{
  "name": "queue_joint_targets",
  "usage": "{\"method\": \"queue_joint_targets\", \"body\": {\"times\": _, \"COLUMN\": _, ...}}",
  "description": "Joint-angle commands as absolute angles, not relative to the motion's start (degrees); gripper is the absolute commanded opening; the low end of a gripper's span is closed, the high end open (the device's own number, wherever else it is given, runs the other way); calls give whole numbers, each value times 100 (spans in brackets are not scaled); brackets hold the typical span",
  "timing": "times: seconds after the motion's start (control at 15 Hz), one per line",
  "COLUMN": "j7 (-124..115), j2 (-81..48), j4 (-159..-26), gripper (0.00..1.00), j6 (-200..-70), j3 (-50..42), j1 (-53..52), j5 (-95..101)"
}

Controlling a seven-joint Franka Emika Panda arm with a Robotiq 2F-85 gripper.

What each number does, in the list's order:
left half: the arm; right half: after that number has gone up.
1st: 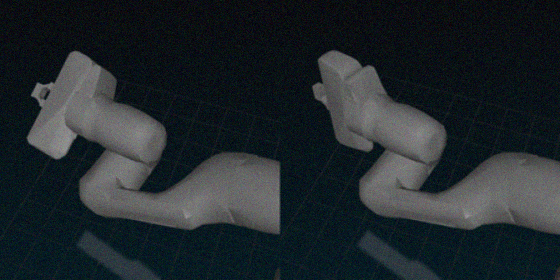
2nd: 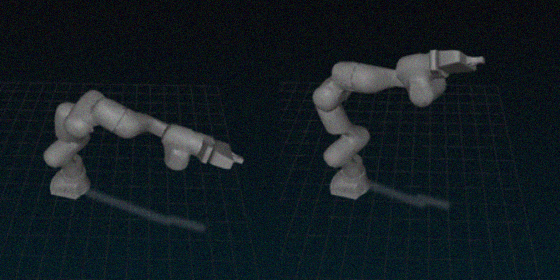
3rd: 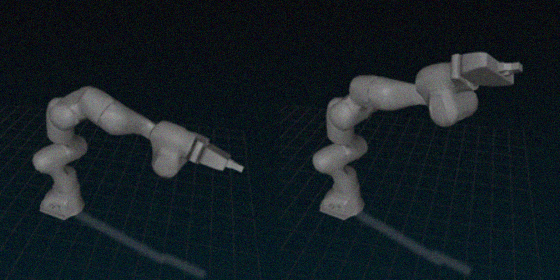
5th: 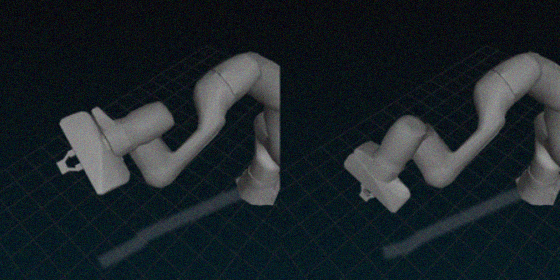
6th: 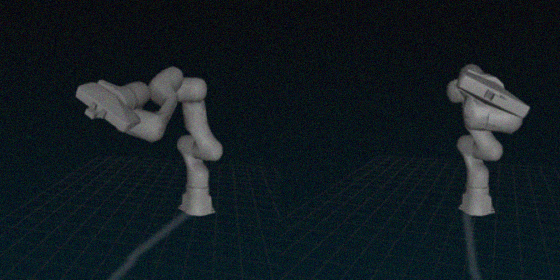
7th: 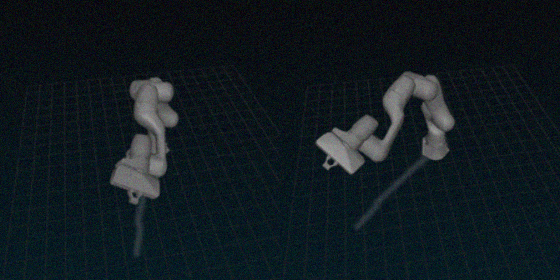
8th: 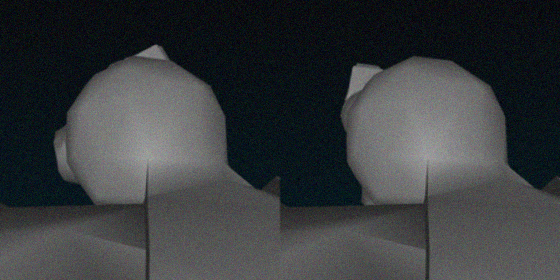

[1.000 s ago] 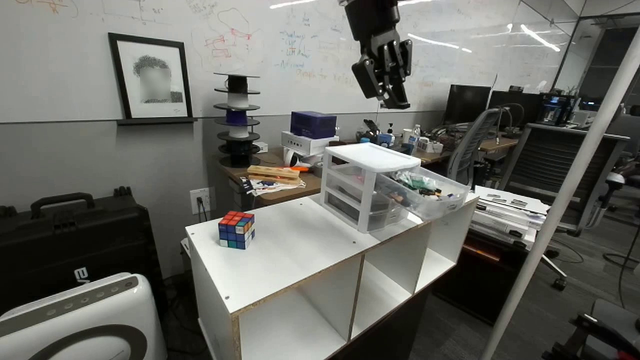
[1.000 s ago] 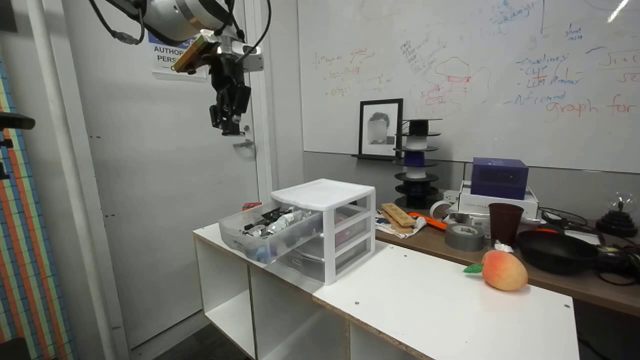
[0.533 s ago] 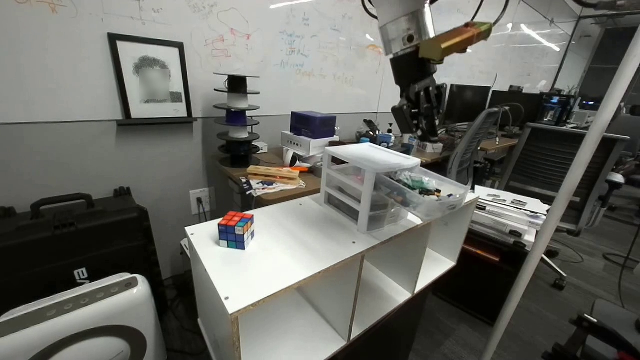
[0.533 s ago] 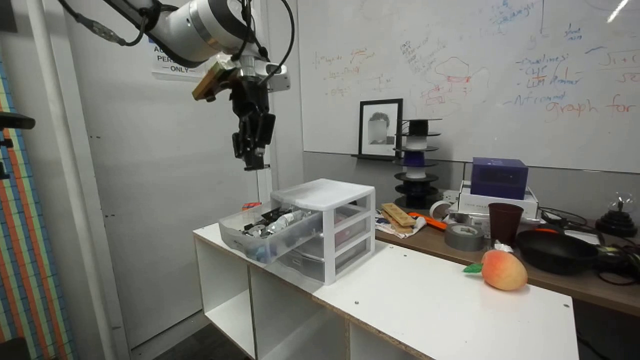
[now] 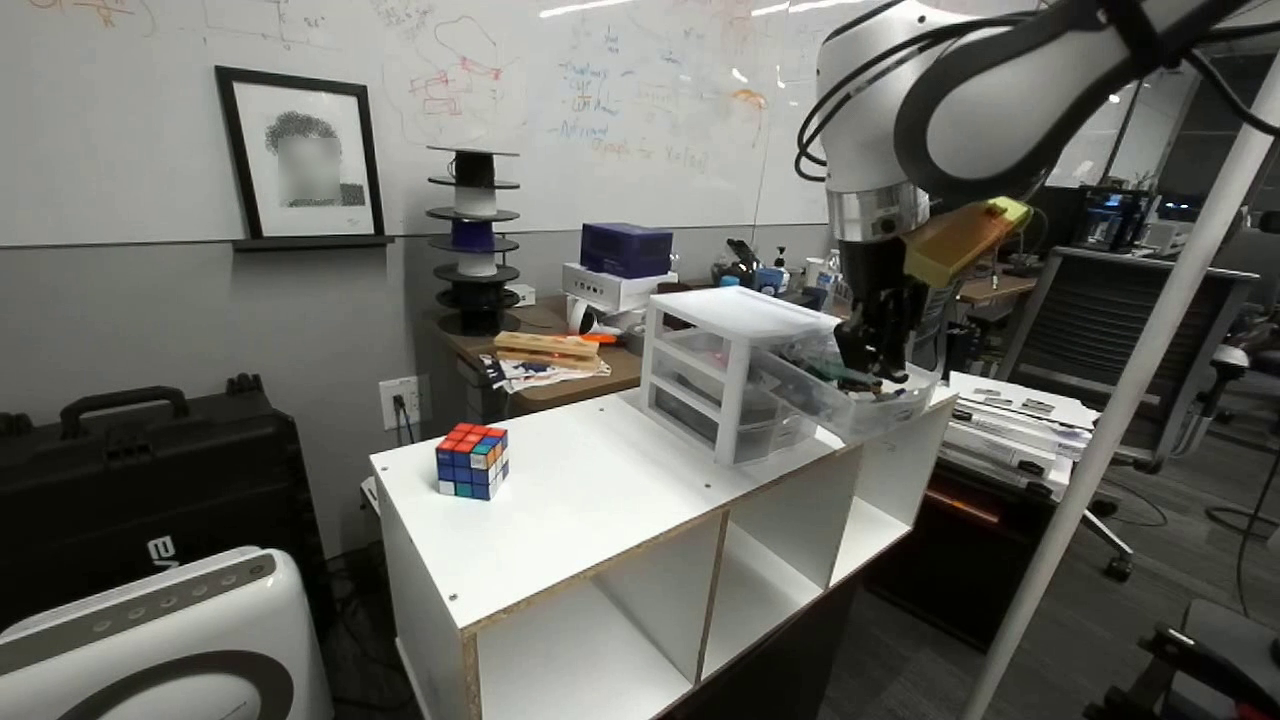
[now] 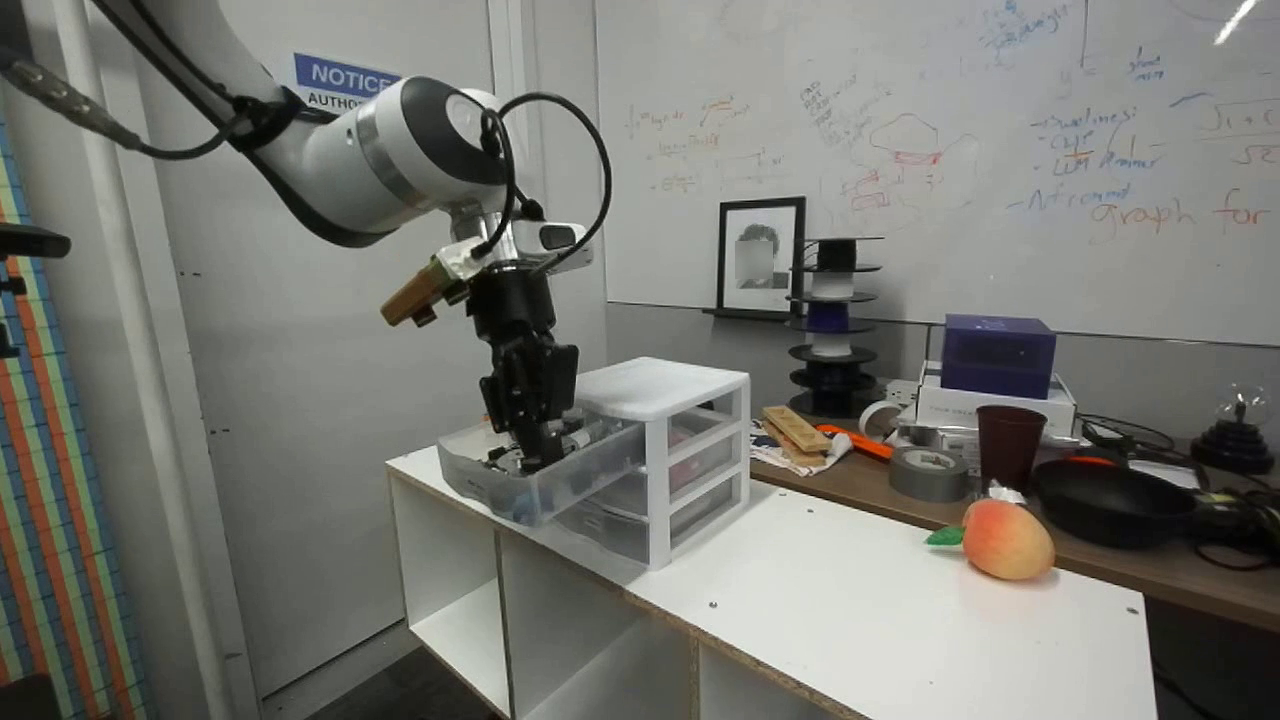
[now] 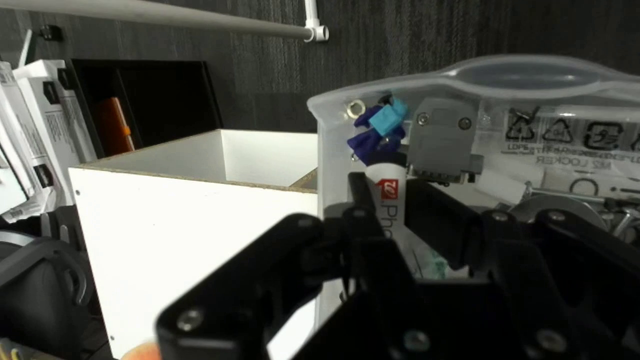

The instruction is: Put the objects in the drawer and close the drawer

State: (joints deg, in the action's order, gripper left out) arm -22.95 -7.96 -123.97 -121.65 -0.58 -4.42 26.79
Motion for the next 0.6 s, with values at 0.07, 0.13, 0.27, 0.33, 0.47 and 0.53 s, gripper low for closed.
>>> {"method": "queue_joint_targets", "body": {"times": 0.07, "j7": -2748, "j2": -235, "j4": -13167, "gripper": 6, "j6": -13146, "j3": -89, "j1": -422, "j5": 3291}}
{"method": "queue_joint_targets", "body": {"times": 0.13, "j7": -2845, "j2": -137, "j4": -13265, "gripper": 48, "j6": -13284, "j3": -87, "j1": -418, "j5": 3423}}
{"method": "queue_joint_targets", "body": {"times": 0.27, "j7": -2955, "j2": 121, "j4": -13441, "gripper": 55, "j6": -13465, "j3": -50, "j1": -405, "j5": 3598}}
{"method": "queue_joint_targets", "body": {"times": 0.33, "j7": -2953, "j2": 289, "j4": -13540, "gripper": 64, "j6": -13521, "j3": -21, "j1": -393, "j5": 3607}}
{"method": "queue_joint_targets", "body": {"times": 0.47, "j7": -2834, "j2": 662, "j4": -13702, "gripper": 80, "j6": -13486, "j3": 52, "j1": -372, "j5": 3388}}
{"method": "queue_joint_targets", "body": {"times": 0.53, "j7": -2682, "j2": 857, "j4": -13759, "gripper": 87, "j6": -13323, "j3": 104, "j1": -377, "j5": 3221}}
